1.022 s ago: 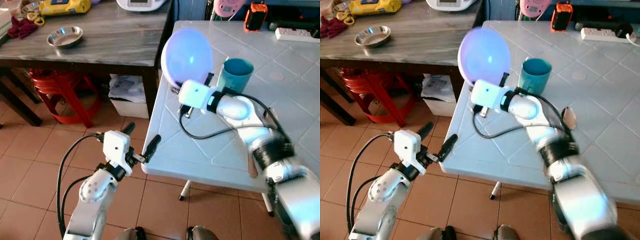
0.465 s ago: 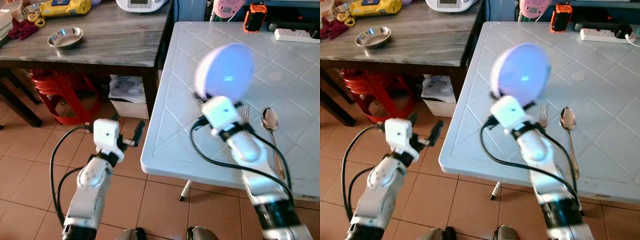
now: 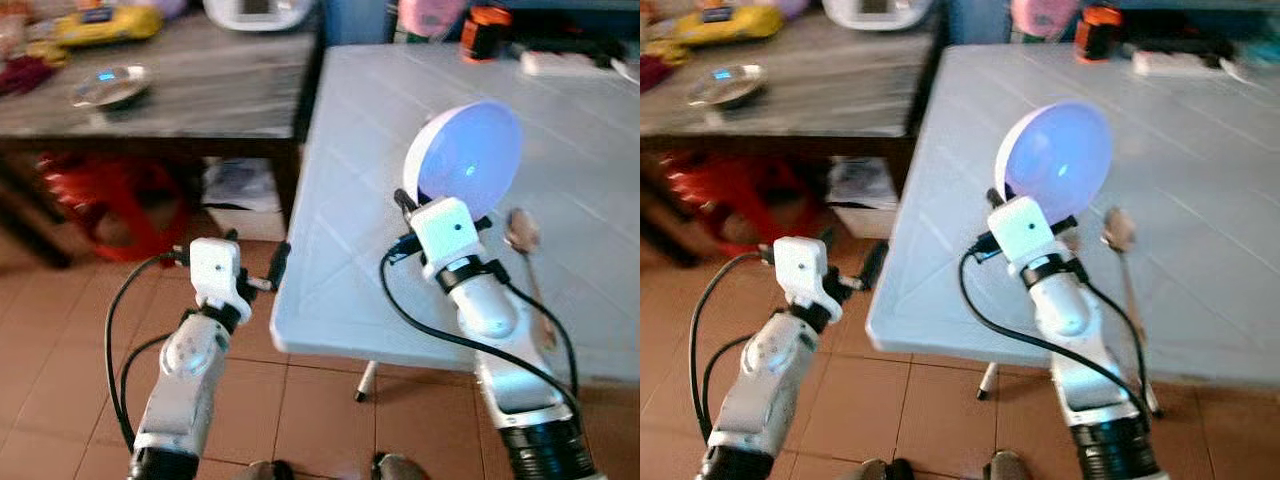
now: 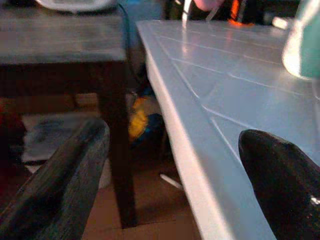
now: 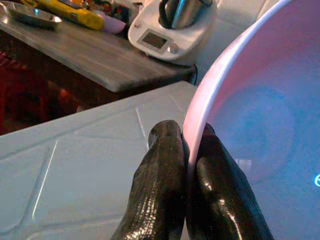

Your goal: Setting the table

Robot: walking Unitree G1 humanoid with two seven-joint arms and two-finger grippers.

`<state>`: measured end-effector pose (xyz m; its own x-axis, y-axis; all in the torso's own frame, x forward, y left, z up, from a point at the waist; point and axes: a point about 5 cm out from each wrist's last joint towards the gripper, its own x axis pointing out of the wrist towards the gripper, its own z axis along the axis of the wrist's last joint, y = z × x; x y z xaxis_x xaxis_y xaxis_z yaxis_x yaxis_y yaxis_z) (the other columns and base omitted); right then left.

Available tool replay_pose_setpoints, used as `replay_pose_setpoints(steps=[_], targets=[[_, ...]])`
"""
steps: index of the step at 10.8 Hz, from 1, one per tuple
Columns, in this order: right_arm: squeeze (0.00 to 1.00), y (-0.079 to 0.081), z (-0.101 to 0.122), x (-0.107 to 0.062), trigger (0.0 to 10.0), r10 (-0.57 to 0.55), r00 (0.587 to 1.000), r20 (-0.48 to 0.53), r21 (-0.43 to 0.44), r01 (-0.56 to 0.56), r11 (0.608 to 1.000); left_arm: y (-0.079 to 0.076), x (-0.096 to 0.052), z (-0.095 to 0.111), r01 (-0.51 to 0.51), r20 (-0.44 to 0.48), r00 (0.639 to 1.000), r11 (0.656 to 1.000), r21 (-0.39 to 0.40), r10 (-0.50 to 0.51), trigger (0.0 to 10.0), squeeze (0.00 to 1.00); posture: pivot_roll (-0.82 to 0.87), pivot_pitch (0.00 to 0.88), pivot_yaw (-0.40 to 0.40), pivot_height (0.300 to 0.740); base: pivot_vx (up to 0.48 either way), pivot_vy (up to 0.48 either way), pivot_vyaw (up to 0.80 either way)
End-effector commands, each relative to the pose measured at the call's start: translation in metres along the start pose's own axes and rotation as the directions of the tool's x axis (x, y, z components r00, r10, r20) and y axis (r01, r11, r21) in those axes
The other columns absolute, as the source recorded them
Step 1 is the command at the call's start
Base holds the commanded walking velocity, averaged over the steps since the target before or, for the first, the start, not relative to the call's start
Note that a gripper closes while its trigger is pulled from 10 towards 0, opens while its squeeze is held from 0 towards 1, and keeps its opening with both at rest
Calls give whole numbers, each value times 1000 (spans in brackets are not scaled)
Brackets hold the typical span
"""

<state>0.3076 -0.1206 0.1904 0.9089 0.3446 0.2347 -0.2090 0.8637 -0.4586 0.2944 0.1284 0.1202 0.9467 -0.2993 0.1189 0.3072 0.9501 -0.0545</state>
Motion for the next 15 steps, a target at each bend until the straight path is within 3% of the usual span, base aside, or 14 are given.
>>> replay_pose_setpoints(steps=[1, 15], targets=[[0, 7, 7, -1, 10000, 12, 1000, 22, 13, -12, 1000, 2, -4, 0, -9, 0, 1000, 1000, 18, 9, 10000, 0, -141, 167, 108, 740, 0, 379, -544], [0, 15, 6, 4, 10000, 22, 1000, 19, 43, -22, 999, 1, -3, 0, -5, 0, 1000, 999, 37, 5, 10000, 0, -128, 158, 113, 740, 0, 407, 0]])
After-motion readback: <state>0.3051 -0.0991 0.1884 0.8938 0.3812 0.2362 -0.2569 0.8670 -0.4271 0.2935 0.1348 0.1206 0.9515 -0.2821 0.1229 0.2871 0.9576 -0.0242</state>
